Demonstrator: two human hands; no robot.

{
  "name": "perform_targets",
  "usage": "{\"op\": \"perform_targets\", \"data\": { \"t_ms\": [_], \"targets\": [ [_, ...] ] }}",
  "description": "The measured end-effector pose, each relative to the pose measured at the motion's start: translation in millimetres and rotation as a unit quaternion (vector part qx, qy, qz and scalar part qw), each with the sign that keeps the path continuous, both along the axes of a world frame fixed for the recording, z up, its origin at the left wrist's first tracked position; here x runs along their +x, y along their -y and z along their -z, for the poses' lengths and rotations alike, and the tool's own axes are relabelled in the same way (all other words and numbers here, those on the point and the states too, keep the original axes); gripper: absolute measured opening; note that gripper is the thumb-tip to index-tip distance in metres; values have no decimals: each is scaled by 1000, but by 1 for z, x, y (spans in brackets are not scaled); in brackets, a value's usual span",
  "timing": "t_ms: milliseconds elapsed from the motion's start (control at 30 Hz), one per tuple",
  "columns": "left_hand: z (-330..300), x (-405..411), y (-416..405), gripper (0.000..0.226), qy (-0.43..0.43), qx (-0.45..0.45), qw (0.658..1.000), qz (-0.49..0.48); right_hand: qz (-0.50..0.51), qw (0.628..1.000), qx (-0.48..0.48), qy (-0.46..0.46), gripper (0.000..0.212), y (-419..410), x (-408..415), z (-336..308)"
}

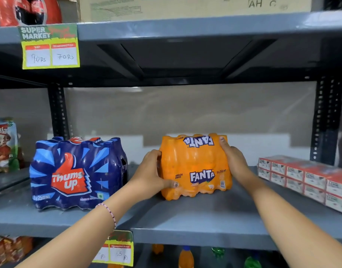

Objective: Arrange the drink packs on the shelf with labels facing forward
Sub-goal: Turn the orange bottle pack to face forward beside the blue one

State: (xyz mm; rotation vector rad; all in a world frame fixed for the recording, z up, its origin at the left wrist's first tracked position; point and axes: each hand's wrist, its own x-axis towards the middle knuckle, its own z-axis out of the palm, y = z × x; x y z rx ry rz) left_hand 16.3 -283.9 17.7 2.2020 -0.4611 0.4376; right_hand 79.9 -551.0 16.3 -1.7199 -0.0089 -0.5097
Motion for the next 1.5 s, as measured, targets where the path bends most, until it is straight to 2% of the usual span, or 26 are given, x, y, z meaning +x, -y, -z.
{"op": "perform_targets", "data": {
  "t_ms": [100,233,333,400,467,500,600,633,767,867,1000,1100,1233,1500],
  "targets": [
    [-4,6,-3,70,-31,-17,999,19,-41,997,64,-11,94,5,5,4],
    [2,18,-1,62,8,-52,996,-74,-33,990,135,15,73,10,8,5],
    [3,30,6,48,-17,-87,991,-99,-40,988,152,8,75,11,11,6],
    [2,36,8,69,-52,-136,985,-88,-42,988,152,-6,77,10,11,7],
    [0,37,8,93,-79,-148,984,-66,-19,985,169,-11,76,11,12,5],
    [-2,34,10,92,-92,-150,983,-45,-8,984,179,-10,74,12,12,4],
    [-1,22,17,69,-149,-196,966,76,5,981,193,-12,67,13,11,3],
    [0,19,20,77,-155,-201,962,103,1,981,194,-13,66,14,13,4],
    [0,14,31,111,-95,-187,970,122,-39,976,211,-23,67,14,9,1],
    [-5,8,35,107,-29,-149,983,106,-88,977,190,-50,71,11,7,0],
    [-6,6,28,113,20,-105,994,38,-160,970,173,-57,75,4,0,1],
    [-6,7,19,91,46,-99,994,-2,-164,972,163,-50,73,2,0,1],
    [-1,4,13,31,90,-102,991,-4,-108,982,152,-22,63,6,4,2],
    [0,17,-1,18,40,-134,986,-92,-55,995,80,-37,37,1,16,8]
  ]
}}
